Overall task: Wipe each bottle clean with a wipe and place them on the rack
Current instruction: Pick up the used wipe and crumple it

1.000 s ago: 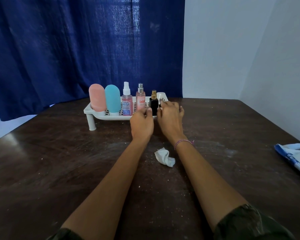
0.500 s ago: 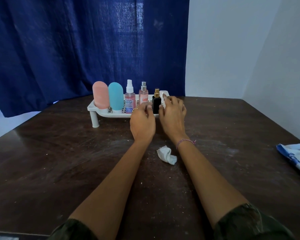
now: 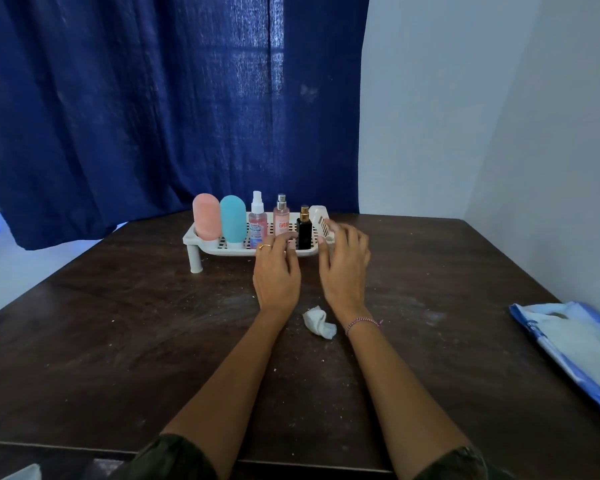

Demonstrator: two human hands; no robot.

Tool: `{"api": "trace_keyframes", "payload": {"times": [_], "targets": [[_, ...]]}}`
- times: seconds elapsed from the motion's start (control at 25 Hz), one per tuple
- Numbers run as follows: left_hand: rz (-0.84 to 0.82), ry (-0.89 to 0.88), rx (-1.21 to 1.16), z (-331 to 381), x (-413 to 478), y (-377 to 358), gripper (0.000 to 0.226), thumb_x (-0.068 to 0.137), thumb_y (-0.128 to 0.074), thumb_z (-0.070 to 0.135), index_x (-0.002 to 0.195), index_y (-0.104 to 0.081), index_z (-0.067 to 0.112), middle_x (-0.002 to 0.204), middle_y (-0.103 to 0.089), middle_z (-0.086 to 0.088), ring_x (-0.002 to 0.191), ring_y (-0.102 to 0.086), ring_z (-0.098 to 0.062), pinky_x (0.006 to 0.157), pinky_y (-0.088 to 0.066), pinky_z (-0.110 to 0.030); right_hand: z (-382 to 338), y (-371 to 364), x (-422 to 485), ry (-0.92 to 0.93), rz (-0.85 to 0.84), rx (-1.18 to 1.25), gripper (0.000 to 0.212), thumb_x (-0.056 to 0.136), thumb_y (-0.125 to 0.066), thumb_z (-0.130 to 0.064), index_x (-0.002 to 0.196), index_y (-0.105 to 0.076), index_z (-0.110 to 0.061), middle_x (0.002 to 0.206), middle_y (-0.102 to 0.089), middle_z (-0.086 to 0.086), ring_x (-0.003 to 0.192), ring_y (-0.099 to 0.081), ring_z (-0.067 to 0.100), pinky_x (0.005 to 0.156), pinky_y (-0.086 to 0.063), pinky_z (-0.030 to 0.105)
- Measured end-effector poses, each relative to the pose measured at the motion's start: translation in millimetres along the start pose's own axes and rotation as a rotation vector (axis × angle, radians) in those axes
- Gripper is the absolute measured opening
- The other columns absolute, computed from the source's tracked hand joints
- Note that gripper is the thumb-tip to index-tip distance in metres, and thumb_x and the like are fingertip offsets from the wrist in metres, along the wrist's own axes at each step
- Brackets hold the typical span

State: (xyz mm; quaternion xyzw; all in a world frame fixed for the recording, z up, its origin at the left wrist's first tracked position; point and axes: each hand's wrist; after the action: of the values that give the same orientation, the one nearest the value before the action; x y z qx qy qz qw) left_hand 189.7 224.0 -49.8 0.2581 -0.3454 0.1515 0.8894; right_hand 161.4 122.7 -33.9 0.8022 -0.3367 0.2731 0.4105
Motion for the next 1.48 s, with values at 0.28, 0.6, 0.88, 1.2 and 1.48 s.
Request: {"api": "trace_keyframes", "payload": {"times": [0.28,0.6,0.88,1.2,1.48], "targets": [[0.007,0.013,-0.107,9.5,-27.0,27.5,0.020,0.096,-0.048,0.012,0.111,-0.060,0.009,0.101,-0.060,-0.007,0.092,-0.055,-0.018,0.080,-0.042,-0.024,-4.3,35.3,-48.9,0.015,-0.229,0.265,0.021,0.086,-0.063,-0.035,0.076,-0.052,-0.020,0.073,-0.051,-0.007,0.065,-0.049,0.003,0.059,-0.035,0.011],[-0.358,0.151,-0.469,24.8,-55.6,50.0,0.016,0.094,-0.055,0.012,0.106,-0.064,0.010,0.103,-0.066,-0.002,0.092,-0.062,-0.011,0.081,-0.051,-0.025,-3.9,55.8,-76.9,-0.070,-0.385,0.069,0.020,0.079,-0.071,-0.017,0.095,-0.063,-0.010,0.098,-0.058,0.005,0.085,-0.056,0.017,0.079,-0.048,0.027],[-0.557,0.382,-0.769,25.3,-61.2,53.3,0.023,0.086,-0.065,0.009,0.107,-0.064,-0.001,0.091,-0.071,-0.005,0.078,-0.069,-0.009,0.068,-0.056,-0.020,-7.9,67.8,-74.6,-0.407,-0.257,0.623,0.008,0.089,-0.062,-0.013,0.087,-0.055,-0.018,0.088,-0.068,0.003,0.075,-0.063,0.001,0.063,-0.048,0.008],[-0.541,0.481,-0.873,20.9,-55.8,55.4,0.011,0.079,-0.071,0.029,0.069,-0.068,0.024,0.081,-0.073,-0.003,0.078,-0.070,-0.015,0.062,-0.056,-0.024,-10.8,71.8,-72.3,-0.564,-0.233,0.950,0.007,0.086,-0.064,-0.013,0.088,-0.059,-0.010,0.090,-0.066,0.007,0.083,-0.063,0.015,0.074,-0.054,0.026],[-0.653,0.523,-1.045,32.6,-58.9,65.2,0.016,0.076,-0.070,0.010,0.085,-0.056,0.013,0.085,-0.073,-0.007,0.082,-0.070,-0.019,0.065,-0.059,-0.029,-16.2,85.2,-70.1,-0.695,-0.383,1.189,0.006,0.095,-0.050,-0.013,0.090,-0.052,-0.011,0.098,-0.060,0.012,0.081,-0.062,0.015,0.061,-0.055,0.022]]}}
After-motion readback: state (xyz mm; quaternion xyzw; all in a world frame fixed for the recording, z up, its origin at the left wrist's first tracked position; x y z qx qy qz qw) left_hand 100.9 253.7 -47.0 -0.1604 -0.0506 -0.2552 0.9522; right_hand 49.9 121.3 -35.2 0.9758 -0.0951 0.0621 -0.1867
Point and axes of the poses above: each hand's wrist, its own x-axis towards the middle knuckle, its own y-axis out of the back of the hand, z = x × y
